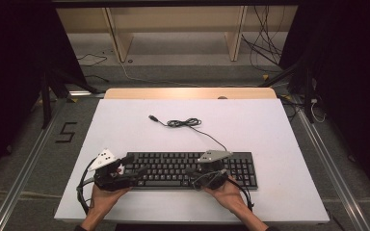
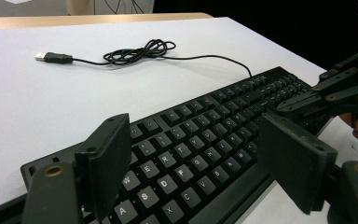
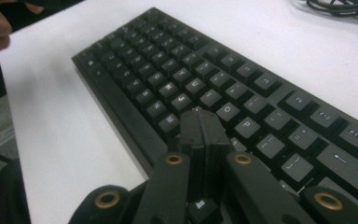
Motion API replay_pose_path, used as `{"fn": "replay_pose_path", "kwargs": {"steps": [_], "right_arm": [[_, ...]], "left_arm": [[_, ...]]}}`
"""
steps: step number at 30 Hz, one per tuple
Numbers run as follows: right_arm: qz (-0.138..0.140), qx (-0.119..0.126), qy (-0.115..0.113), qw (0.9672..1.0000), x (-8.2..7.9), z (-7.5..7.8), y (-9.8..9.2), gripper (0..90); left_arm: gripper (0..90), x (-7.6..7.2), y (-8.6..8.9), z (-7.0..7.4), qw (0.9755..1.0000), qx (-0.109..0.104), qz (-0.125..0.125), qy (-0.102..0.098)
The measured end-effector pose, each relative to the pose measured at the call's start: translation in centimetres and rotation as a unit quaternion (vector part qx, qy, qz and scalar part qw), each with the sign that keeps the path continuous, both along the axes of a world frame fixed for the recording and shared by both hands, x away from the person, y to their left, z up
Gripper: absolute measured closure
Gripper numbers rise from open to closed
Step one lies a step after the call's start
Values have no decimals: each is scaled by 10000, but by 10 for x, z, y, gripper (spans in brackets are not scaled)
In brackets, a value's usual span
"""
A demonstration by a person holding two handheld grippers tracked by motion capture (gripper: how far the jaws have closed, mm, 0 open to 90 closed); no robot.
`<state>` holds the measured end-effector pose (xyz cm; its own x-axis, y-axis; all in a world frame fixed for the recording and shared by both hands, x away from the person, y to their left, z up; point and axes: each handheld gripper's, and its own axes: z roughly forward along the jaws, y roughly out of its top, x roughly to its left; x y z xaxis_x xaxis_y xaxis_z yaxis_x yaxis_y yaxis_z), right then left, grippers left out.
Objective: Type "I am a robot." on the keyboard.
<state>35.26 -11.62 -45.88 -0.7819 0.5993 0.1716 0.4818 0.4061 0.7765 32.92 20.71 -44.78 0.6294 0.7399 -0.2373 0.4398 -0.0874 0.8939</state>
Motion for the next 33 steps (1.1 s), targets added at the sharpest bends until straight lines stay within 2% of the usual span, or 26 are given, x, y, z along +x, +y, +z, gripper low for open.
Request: {"fn": "replay_pose_path", "kwargs": {"steps": [21, 25, 33], "right_arm": [[13, -483, 109, 9988, 6, -18, 15, 900], [18, -633, 41, 9980, 5, -20, 17, 900], [-14, -650, -35, 9979, 3, -21, 18, 900]], "left_arm": [[243, -6, -1, 0, 9998, 41, -85, -160], [242, -6, -1, 0, 9998, 59, -101, -167], [241, -6, -2, -1, 9998, 67, -88, -159]]}}
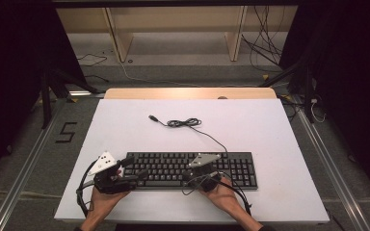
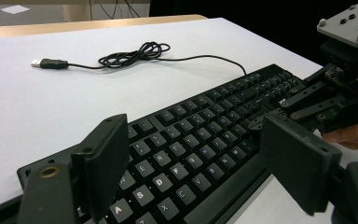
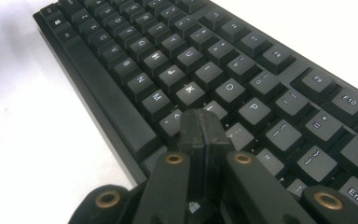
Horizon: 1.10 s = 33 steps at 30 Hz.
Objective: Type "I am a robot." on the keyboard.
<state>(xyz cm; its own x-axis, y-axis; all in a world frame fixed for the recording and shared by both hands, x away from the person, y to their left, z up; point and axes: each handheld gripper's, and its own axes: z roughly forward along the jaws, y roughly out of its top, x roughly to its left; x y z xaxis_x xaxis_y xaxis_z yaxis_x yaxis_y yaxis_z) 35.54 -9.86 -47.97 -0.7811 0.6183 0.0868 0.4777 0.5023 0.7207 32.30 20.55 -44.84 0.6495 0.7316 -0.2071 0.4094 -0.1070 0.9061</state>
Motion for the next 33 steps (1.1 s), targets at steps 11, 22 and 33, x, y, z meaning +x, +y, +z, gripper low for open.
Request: {"fn": "replay_pose_path", "kwargs": {"steps": [11, 22, 33], "right_arm": [[-122, 544, -48, 9984, 2, 13, -14, 767], [-440, 1105, -330, 9924, -4, 35, -42, 411], [-615, 1395, -658, 9861, -15, 46, -62, 305]], "left_arm": [[241, 1, 1, -1, 10000, -15, 16, 15], [240, 1, 1, -1, 10000, -9, 5, 41], [240, 2, 2, -1, 10000, -26, -6, 53]]}}
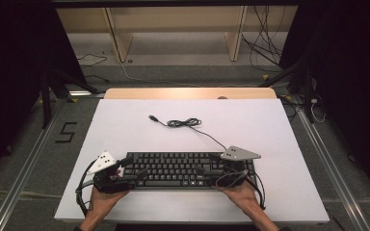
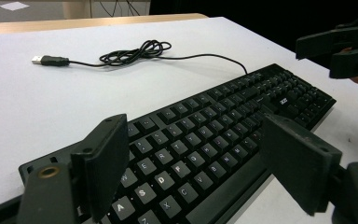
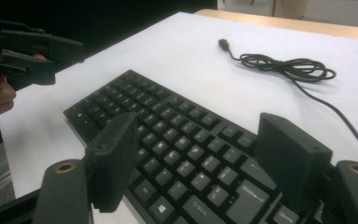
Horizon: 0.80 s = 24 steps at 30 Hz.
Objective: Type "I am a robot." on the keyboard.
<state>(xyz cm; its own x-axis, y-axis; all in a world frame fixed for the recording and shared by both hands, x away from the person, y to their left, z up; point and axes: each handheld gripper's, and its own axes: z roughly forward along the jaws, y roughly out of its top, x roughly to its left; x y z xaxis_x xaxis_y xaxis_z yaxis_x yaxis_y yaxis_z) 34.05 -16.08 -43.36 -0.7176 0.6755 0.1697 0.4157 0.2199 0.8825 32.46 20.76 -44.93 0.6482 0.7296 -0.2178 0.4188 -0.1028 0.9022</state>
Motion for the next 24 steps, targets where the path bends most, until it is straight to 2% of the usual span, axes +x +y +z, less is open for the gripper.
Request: {"fn": "replay_pose_path", "kwargs": {"steps": [17, 24], "right_arm": [[-299, 181, -283, 9990, -21, -1, -40, 234], [-372, 116, -310, 9988, -30, -4, -48, 227]], "left_arm": [[236, -1, -5, -1, 9999, 40, -128, 61], [231, -4, -5, -2, 9998, 80, -182, 70]]}}
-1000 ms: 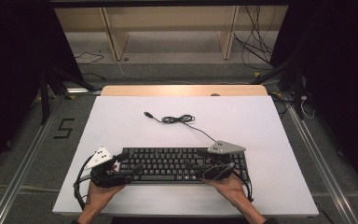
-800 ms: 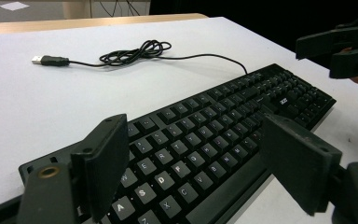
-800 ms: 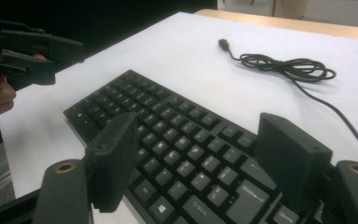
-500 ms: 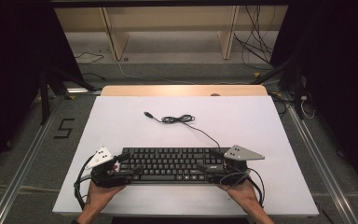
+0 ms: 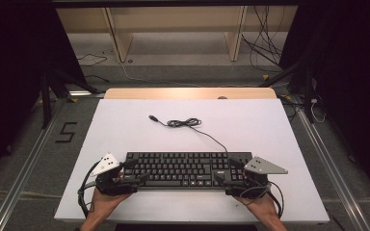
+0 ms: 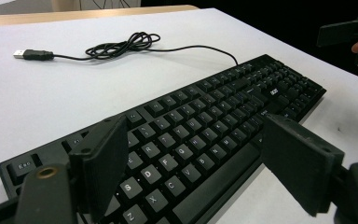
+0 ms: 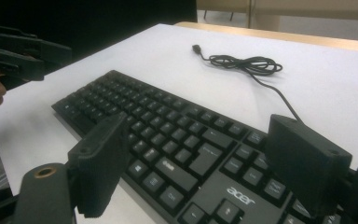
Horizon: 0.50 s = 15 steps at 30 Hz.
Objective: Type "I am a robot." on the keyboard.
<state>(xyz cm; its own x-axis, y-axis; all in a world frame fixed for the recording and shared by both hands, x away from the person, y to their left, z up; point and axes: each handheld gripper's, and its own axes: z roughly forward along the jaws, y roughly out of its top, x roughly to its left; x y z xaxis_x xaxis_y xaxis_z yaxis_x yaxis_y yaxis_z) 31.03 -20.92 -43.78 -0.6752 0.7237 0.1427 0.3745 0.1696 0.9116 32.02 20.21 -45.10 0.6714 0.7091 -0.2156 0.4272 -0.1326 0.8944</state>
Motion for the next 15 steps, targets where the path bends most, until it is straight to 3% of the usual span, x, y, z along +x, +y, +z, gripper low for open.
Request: {"fn": "replay_pose_path", "kwargs": {"steps": [15], "right_arm": [[-129, 2, -63, 9999, -6, -2, -10, 223]], "left_arm": [[227, -1, -1, 0, 10000, 8, 13, 13]]}}
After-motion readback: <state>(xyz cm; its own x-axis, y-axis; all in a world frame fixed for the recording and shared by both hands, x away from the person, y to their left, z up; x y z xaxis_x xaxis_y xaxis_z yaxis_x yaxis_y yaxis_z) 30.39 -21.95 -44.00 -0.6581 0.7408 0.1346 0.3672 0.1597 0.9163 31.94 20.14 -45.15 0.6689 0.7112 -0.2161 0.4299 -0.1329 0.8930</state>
